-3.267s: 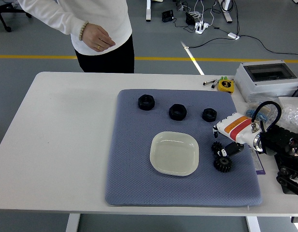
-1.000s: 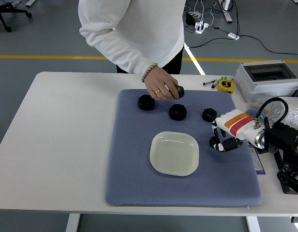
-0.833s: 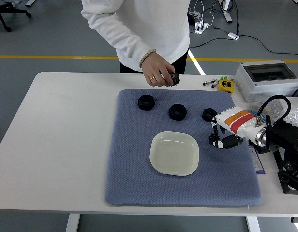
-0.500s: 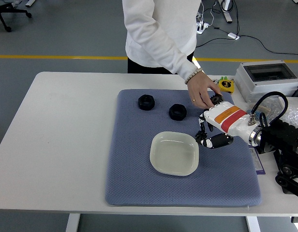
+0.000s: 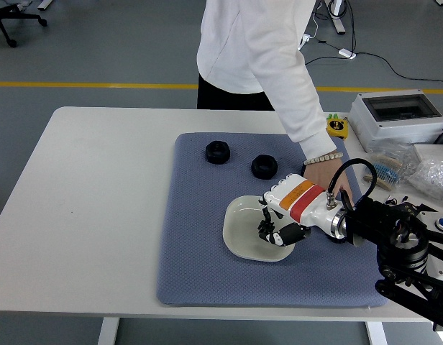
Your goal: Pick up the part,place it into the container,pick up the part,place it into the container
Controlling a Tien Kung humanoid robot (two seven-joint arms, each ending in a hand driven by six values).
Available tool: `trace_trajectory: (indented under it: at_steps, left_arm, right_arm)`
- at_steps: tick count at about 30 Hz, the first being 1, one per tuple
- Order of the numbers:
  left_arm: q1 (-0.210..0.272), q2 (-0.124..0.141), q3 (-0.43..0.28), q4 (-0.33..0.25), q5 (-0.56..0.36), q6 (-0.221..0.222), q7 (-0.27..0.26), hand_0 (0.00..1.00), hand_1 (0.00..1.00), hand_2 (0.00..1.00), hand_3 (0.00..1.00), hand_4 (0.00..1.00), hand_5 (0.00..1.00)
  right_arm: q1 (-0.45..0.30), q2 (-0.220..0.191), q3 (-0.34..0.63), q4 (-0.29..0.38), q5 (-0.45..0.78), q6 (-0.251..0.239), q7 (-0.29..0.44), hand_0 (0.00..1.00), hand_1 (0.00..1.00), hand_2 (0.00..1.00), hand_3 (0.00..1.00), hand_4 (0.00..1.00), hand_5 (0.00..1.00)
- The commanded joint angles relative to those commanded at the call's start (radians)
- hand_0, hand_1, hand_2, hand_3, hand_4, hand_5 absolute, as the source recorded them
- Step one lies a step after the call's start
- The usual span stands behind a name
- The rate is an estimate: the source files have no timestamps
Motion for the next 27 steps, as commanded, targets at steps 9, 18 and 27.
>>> trace_trajectory:
  at_steps: [9,18,27]
  left_arm:
    - [0.002,0.001,-0.003,0.0,0.006,-0.001,0.002,0.704,0.652,0.666,0.577,0.67,0.625]
    - [0.002,-0.001,0.0,0.0,0.002,-0.002,0.002,0.704,0.658,0.665,0.578,0.67,0.624]
    - [0.005,0.003,0.002,0.001,-0.003,0.001,0.0,0.704,0.657,0.665,0.578,0.671,0.624]
  right_arm:
    - [0.004,0.014,-0.003,-0.025,-0.042,0.036,-0.018,0.11,0.273,0.47,0.537,0.95,0.474]
    - [-0.009,-0.002,0.037,0.001,-0.031,0.026,-0.007,0.133,0.291,0.586,0.745,0.998,0.484]
    - [-0.038,-0.113,0.173,0.091,0.03,0.078,0.008,0.151,0.311,0.589,0.734,0.998,0.489]
